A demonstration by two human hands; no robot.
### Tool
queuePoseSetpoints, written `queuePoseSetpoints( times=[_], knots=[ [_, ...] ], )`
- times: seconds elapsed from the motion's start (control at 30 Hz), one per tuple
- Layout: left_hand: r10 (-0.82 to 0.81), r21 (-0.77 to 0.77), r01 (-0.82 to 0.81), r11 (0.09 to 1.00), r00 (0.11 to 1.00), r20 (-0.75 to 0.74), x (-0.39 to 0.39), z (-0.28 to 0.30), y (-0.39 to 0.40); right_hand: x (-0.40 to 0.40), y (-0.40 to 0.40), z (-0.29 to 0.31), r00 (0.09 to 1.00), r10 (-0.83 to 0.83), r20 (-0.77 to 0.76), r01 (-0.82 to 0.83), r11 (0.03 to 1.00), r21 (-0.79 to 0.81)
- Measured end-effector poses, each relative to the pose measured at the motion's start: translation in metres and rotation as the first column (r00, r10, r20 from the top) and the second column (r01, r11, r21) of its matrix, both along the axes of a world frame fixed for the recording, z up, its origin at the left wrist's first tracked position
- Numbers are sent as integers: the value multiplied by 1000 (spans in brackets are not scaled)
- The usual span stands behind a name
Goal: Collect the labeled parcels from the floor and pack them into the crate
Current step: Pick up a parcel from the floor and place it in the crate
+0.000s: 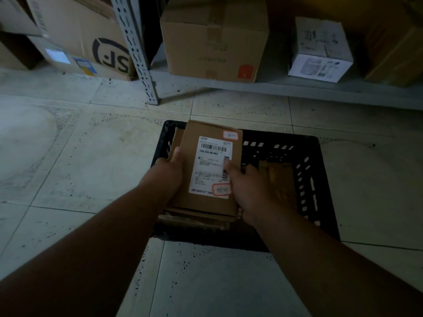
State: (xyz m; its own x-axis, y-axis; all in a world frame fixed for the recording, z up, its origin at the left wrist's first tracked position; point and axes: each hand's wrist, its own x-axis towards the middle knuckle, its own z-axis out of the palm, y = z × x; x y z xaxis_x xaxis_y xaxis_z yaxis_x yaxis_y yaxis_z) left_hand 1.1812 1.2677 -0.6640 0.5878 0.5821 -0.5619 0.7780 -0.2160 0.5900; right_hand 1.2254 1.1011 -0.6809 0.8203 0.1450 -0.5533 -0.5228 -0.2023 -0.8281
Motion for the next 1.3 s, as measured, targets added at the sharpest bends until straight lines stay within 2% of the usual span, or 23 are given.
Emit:
queuePoseSetpoints(
  times=[0.1,0.2,0.3,0.43,0.53,0.63,0.7,0.77,0.93,1.07,1.1,1.3],
  knots=[
    [68,68,-68,995,998,-8,-3,-9,8,2,-1,-6,997,38,-67,-36,999,27],
    [7,111,-4,994,1000,-27,-6,-16,10,11,-21,-11,992,54,-114,-49,998,49],
    [-61,210,68,975,997,-38,-7,-19,5,29,-52,-14,982,-64,-178,83,991,102],
    [-59,315,64,947,998,-26,-10,-19,-3,37,-88,-30,946,-230,-229,241,970,19],
    [-130,502,117,857,991,-9,-15,-21,-10,27,-100,-49,950,-243,-195,237,970,-56],
    [-293,678,218,701,956,-4,-18,-24,-17,16,-97,-61,962,-245,-118,229,964,-138],
    [-389,720,311,620,919,-62,-20,-27,-19,9,-91,-67,979,-180,-95,157,965,-209],
    [-434,724,372,581,894,-111,-22,-31,-19,2,-85,-69,999,-33,-39,20,954,-298],
    [-439,708,386,591,891,-119,-24,-34,-15,-3,-76,-68,972,231,31,-202,903,-379],
    [-419,694,377,613,900,-119,-23,-34,-13,-4,-73,-71,907,417,-59,-384,761,-522],
    [-414,695,373,615,903,-118,-23,-35,-13,-4,-71,-71,898,435,-62,-395,739,-545],
    [-408,673,358,647,908,-91,-21,-36,-12,2,-65,-71,905,419,70,-314,771,-555]
  ],
)
